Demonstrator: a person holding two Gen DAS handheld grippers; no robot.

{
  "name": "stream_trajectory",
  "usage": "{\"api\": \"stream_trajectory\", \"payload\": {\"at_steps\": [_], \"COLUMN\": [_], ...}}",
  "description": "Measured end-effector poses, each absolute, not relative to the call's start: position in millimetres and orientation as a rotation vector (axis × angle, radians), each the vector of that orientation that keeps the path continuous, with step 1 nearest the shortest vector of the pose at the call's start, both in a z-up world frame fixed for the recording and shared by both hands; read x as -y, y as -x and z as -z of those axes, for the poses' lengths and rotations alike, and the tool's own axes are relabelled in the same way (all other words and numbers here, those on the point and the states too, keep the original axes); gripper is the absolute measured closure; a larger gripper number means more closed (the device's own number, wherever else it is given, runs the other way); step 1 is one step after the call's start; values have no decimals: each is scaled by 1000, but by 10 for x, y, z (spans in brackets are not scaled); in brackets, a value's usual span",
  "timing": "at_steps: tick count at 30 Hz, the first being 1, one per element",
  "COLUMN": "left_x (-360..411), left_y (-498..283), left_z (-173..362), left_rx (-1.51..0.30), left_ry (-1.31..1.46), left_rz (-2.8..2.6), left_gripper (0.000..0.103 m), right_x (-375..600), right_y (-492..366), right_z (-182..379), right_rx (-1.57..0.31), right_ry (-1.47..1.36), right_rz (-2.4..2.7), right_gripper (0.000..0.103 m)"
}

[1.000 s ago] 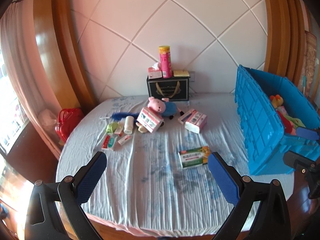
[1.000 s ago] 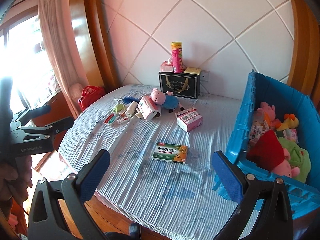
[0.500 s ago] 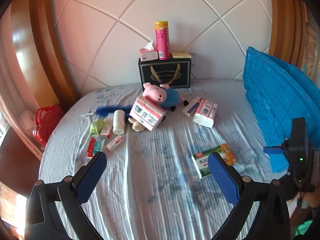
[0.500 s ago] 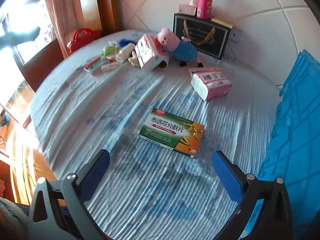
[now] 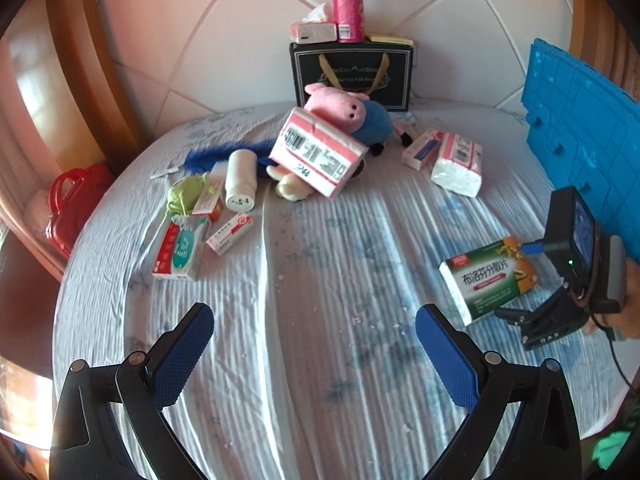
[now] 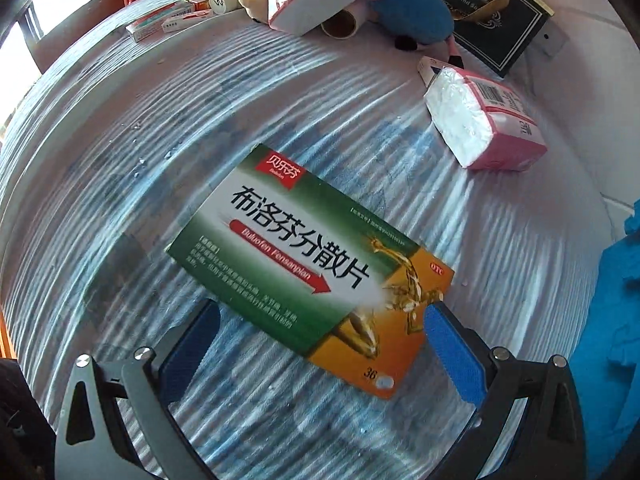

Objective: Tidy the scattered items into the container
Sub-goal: 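Grasp the green medicine box with the right tool while the left tool grasps the red-white ointment box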

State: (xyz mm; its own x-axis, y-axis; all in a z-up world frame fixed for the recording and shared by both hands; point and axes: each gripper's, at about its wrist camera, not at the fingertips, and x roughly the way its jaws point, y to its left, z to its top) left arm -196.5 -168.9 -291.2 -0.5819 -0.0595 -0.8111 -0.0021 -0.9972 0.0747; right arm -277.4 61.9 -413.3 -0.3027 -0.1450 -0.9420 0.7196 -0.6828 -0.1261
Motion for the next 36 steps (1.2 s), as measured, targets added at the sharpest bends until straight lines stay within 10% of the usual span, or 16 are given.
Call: {"api": "stream_trajectory", "payload": {"at_steps": [25, 36], "left_x": [2608, 2887], "left_y": [3242, 3690], "left_z": [3814, 4273], "left_rx": [418, 641], "left_ry": [-1358, -1564], "left_rz": [2858, 3051], "left_gripper": [2, 33], "right_x": [-375, -431], "right_y": [3358, 2987], "right_z": [4258, 4257], "right_rx": [-504, -463], "right_ry": [-1468, -1521], "right_rz": [2092, 2136], "right_gripper": [4, 0]}}
